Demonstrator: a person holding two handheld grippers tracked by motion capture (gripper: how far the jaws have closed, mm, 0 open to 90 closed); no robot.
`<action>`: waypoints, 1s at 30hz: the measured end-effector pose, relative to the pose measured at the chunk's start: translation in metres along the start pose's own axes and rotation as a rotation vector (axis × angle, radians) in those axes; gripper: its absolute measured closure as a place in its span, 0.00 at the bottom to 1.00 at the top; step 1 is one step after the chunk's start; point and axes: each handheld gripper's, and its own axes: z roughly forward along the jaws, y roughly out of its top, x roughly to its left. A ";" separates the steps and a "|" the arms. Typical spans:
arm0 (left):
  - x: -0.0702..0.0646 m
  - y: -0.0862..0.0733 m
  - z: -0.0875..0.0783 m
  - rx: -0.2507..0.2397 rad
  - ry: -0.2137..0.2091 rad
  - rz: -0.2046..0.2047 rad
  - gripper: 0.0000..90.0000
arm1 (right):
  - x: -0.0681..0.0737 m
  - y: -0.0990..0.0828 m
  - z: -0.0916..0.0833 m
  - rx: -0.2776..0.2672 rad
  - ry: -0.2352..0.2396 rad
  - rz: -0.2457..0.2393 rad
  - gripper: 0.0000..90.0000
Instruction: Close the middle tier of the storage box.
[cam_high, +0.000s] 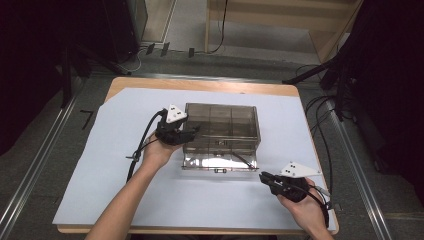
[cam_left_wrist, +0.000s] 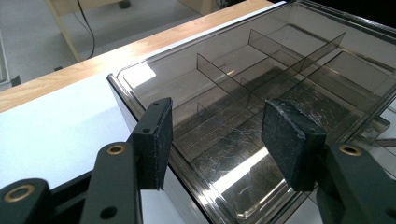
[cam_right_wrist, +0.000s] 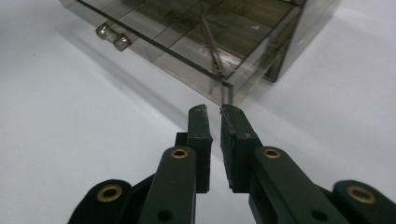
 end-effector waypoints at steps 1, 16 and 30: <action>0.000 0.000 0.000 0.000 0.000 0.000 0.50 | 0.002 0.001 0.001 0.003 0.005 -0.007 0.92; 0.000 0.000 0.000 0.000 -0.001 0.001 0.50 | 0.023 0.017 0.031 0.017 0.079 -0.037 0.94; 0.000 0.000 0.000 -0.006 -0.001 -0.002 0.50 | 0.028 0.024 0.046 0.018 0.089 -0.020 0.95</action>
